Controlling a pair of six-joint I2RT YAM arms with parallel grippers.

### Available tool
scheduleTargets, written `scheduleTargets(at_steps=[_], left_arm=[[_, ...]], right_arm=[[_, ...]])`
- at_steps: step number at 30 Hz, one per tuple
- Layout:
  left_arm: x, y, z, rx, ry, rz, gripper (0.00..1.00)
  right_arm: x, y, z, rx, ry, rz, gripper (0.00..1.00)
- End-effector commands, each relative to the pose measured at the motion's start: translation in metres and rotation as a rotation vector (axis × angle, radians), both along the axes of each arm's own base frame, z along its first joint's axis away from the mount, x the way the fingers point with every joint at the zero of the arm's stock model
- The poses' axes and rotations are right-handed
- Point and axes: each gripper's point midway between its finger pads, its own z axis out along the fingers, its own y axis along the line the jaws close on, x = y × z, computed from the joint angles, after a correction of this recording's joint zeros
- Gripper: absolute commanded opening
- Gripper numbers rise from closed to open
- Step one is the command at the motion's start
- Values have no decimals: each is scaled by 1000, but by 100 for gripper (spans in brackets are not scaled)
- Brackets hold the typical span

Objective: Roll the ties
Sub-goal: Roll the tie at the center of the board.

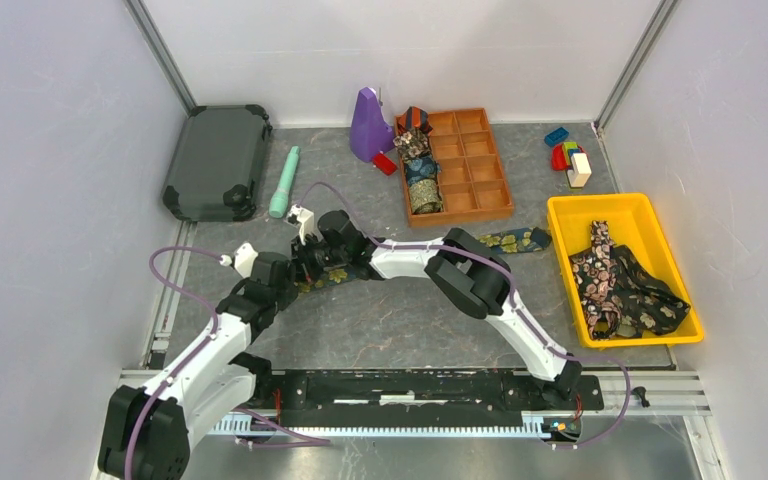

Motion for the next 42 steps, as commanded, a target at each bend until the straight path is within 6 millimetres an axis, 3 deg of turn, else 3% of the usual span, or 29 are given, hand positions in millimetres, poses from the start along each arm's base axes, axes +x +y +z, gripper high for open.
scheduleTargets(at_steps=[1, 8, 15, 21, 30, 35, 42], left_arm=[[4, -1, 6, 10, -27, -20, 2], [5, -1, 11, 6, -44, -21, 3], [0, 9, 26, 47, -49, 6, 30], [-2, 28, 29, 106, -68, 91, 26], [3, 21, 6, 107, 28, 85, 19], [-5, 23, -1, 111, 78, 94, 17], [-6, 24, -2, 113, 84, 98, 17]], right_arm=[[-7, 10, -5, 5, 29, 29, 0], [-3, -1, -27, -63, 23, -9, 0], [-2, -4, -33, -75, 16, -17, 0], [-2, -7, -35, -82, 14, -22, 0], [0, -14, -30, -73, 10, -29, 0], [0, -12, -16, -41, 5, -25, 0], [-9, -20, 18, 15, -26, -20, 0]])
